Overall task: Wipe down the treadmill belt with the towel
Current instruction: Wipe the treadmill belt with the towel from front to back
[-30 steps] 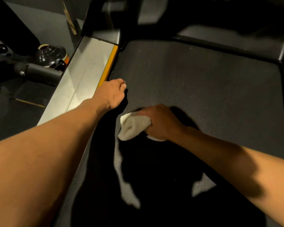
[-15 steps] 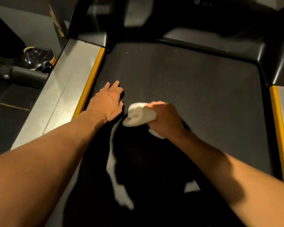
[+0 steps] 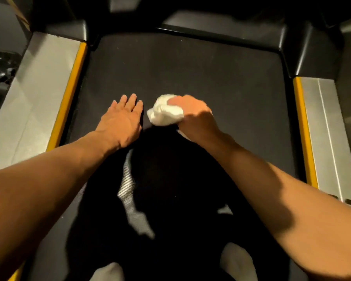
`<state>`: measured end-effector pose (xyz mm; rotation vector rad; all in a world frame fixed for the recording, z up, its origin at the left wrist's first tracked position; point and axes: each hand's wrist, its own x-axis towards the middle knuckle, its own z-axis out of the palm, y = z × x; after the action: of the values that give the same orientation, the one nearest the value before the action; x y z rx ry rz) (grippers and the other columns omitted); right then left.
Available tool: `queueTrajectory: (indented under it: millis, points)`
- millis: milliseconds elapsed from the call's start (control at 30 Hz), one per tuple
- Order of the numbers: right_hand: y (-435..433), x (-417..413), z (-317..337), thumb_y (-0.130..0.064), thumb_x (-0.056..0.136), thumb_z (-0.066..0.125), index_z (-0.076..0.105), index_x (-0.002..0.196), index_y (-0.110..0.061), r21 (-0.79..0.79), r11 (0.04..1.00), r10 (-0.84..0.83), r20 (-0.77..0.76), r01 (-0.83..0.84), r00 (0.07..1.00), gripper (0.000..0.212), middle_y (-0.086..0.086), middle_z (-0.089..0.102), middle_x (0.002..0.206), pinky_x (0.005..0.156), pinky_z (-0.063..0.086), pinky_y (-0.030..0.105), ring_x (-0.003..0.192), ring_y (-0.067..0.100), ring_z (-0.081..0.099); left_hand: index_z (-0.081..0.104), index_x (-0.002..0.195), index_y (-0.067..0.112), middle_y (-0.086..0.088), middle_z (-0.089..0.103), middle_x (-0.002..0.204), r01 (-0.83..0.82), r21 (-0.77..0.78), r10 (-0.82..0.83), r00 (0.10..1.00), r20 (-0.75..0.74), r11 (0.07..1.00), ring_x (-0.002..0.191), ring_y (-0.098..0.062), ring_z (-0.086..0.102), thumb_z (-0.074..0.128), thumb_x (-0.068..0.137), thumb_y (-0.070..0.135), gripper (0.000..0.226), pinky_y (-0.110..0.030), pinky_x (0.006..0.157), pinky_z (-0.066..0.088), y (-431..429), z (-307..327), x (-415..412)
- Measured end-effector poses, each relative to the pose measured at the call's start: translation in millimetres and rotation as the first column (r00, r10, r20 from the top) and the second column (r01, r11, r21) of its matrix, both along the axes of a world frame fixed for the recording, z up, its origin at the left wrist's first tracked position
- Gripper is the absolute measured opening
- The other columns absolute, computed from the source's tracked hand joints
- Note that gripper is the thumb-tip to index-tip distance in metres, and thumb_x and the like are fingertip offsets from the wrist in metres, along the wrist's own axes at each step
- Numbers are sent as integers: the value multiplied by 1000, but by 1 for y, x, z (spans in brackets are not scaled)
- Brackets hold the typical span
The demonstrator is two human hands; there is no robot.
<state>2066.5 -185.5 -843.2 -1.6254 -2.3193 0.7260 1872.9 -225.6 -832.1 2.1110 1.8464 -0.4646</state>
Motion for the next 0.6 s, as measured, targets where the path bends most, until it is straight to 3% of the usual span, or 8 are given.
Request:
queueTrajectory:
  millis: [67,167,267,400,433,500,600]
  points:
    - [27,11,-1,-47,85,57,50,133,-37,-82,994,-60,77,67,995,49,-6,55,135,103,43,36,123,20,52,7,154,7,-18,1,161,4,9,-4,1000,-7,1000,147,-38,6,43,98,33,72,-48,119,11,0,0,2]
    - [18,19,0,-21,86,63,40,143,-27,-44,999,8,213,2,977,61,4,46,143,109,34,36,130,27,42,11,154,9,-17,3,161,10,18,-11,999,52,1000,147,-38,7,46,97,29,70,-50,119,11,3,1,10]
    - [-22,18,-3,-11,81,58,61,124,-23,85,990,94,159,-108,983,45,8,63,121,97,43,36,111,29,57,18,154,9,-17,9,161,36,40,-41,989,144,999,146,-40,10,44,96,22,64,-52,119,11,1,1,19]
    - [-63,45,0,-14,72,58,70,106,-23,2,917,400,-23,-400,916,37,3,69,107,91,43,31,101,20,59,19,154,11,-16,9,161,64,80,-76,986,150,995,147,-37,9,44,97,21,63,-48,120,9,-2,-1,22]
    - [-56,53,1,-15,70,55,70,105,-22,60,927,372,-26,-370,928,39,4,69,105,89,41,30,99,19,57,19,154,13,-15,9,161,77,84,-88,986,142,994,148,-35,9,43,98,21,62,-46,120,9,-1,-2,20]
    - [-30,65,13,-19,72,52,70,108,-27,155,975,164,-20,-159,986,41,-1,68,109,92,43,31,103,18,58,16,154,14,-14,8,161,121,84,-131,983,126,989,147,-35,10,40,99,25,61,-45,119,10,0,-4,15]
    - [5,76,14,-21,91,52,62,123,-33,105,994,26,7,-27,1000,36,-18,53,132,114,29,36,126,9,45,15,155,13,-16,10,160,178,82,-187,976,112,981,147,-37,12,40,98,29,64,-47,119,13,1,-4,11]
